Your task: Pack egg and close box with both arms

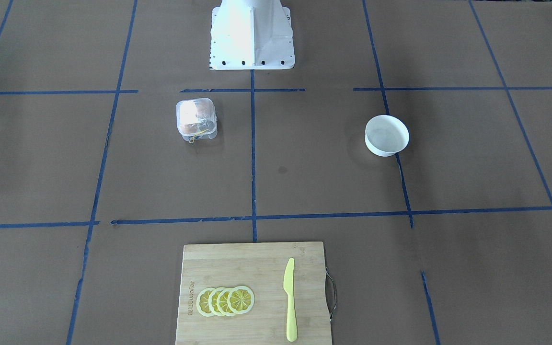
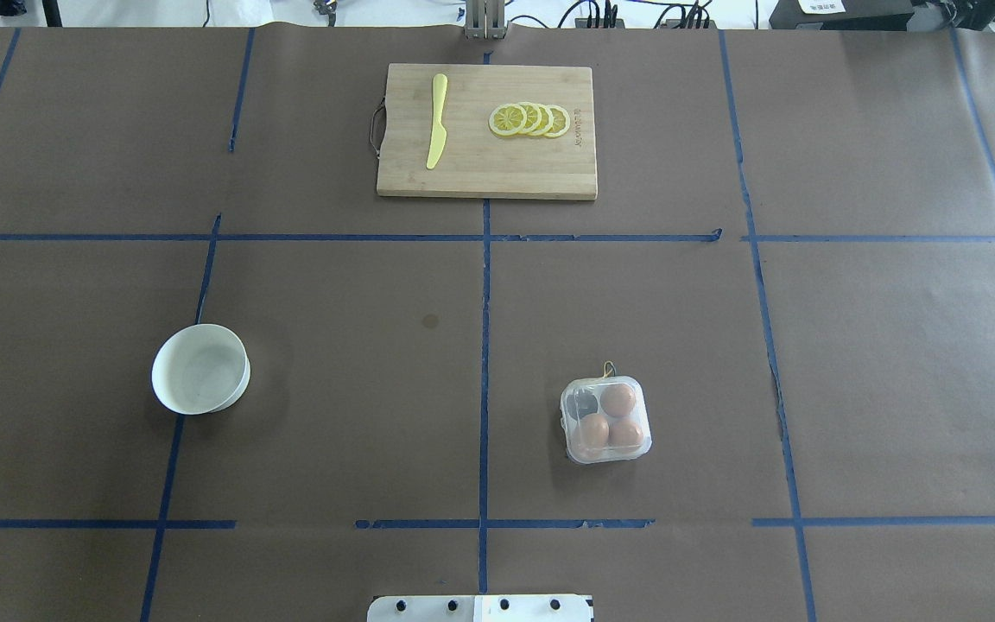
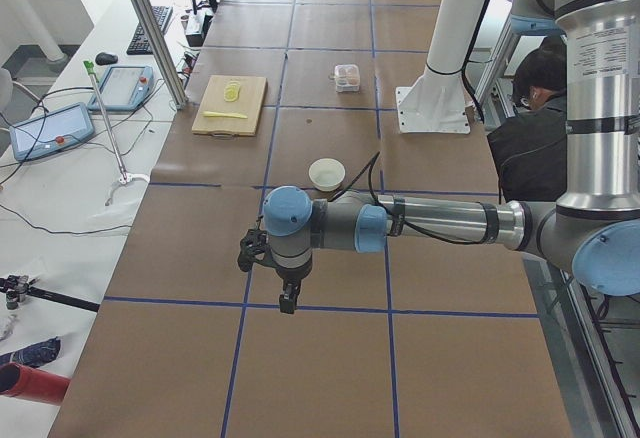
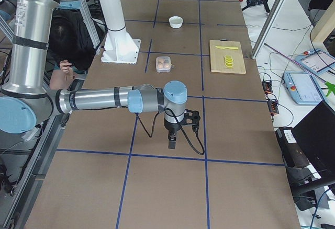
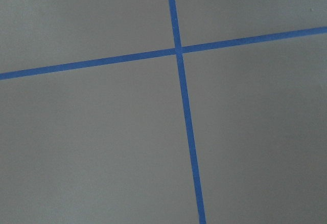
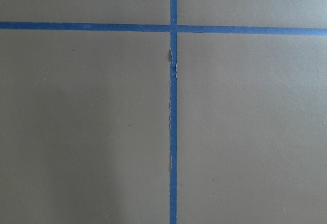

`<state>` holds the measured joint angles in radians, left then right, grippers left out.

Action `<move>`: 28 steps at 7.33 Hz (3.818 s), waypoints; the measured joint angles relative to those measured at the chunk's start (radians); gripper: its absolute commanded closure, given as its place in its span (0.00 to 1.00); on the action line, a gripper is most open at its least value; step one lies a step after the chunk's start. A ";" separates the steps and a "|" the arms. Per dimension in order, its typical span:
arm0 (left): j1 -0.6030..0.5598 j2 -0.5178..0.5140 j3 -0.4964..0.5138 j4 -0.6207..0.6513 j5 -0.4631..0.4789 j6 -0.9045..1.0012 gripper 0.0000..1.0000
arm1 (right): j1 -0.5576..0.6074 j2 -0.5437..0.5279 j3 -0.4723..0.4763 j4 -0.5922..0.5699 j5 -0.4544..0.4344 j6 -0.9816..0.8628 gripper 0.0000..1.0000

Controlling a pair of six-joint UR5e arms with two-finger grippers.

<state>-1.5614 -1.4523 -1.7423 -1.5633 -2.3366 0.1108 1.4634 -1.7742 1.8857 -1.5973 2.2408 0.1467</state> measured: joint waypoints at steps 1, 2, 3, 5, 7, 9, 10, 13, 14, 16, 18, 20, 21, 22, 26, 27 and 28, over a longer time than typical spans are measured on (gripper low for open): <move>0.000 0.000 0.000 -0.001 0.000 0.001 0.00 | 0.003 0.000 -0.001 -0.002 -0.001 -0.009 0.00; 0.000 0.000 -0.001 -0.001 0.000 0.001 0.00 | 0.003 0.001 -0.003 -0.002 -0.001 -0.010 0.00; 0.000 0.000 -0.002 -0.001 0.000 0.001 0.00 | 0.003 0.003 -0.009 -0.001 0.001 -0.009 0.00; 0.001 0.000 -0.004 -0.002 -0.001 0.002 0.00 | 0.003 0.007 -0.028 0.005 0.007 -0.008 0.00; 0.001 0.000 -0.005 -0.003 -0.001 0.003 0.00 | 0.003 0.008 -0.037 0.007 0.009 -0.009 0.00; 0.001 0.000 -0.006 -0.004 -0.001 0.003 0.00 | 0.003 0.009 -0.038 0.008 0.008 -0.009 0.00; 0.001 0.000 -0.006 -0.004 -0.001 0.003 0.00 | 0.003 0.009 -0.038 0.008 0.013 -0.009 0.00; 0.001 0.000 -0.004 -0.004 -0.001 0.003 0.00 | 0.003 0.009 -0.037 0.010 0.032 -0.016 0.00; 0.001 0.000 -0.004 -0.004 -0.001 0.003 0.00 | 0.003 0.010 -0.037 0.010 0.033 -0.018 0.00; 0.001 0.000 -0.003 -0.004 -0.001 0.003 0.00 | 0.003 0.010 -0.038 0.011 0.033 -0.019 0.00; 0.001 -0.001 -0.002 -0.004 -0.001 0.003 0.00 | 0.002 0.010 -0.039 0.010 0.032 -0.019 0.00; 0.001 -0.002 -0.001 -0.004 -0.001 0.003 0.00 | 0.002 0.010 -0.039 0.011 0.033 -0.019 0.00; 0.001 -0.002 -0.001 -0.004 -0.001 0.003 0.00 | 0.002 0.010 -0.039 0.011 0.033 -0.019 0.00; 0.001 -0.002 -0.001 -0.005 -0.001 0.003 0.00 | 0.002 0.010 -0.039 0.011 0.033 -0.018 0.00; 0.001 -0.005 0.002 -0.006 -0.001 0.003 0.00 | 0.002 0.011 -0.038 0.013 0.033 -0.017 0.00; 0.001 -0.005 0.003 -0.005 0.000 0.003 0.00 | 0.002 0.011 -0.039 0.018 0.033 -0.017 0.00; 0.001 -0.005 0.003 -0.005 0.000 0.003 0.00 | 0.002 0.012 -0.040 0.022 0.033 -0.016 0.00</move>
<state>-1.5601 -1.4572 -1.7391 -1.5679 -2.3367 0.1135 1.4650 -1.7626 1.8462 -1.5752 2.2737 0.1302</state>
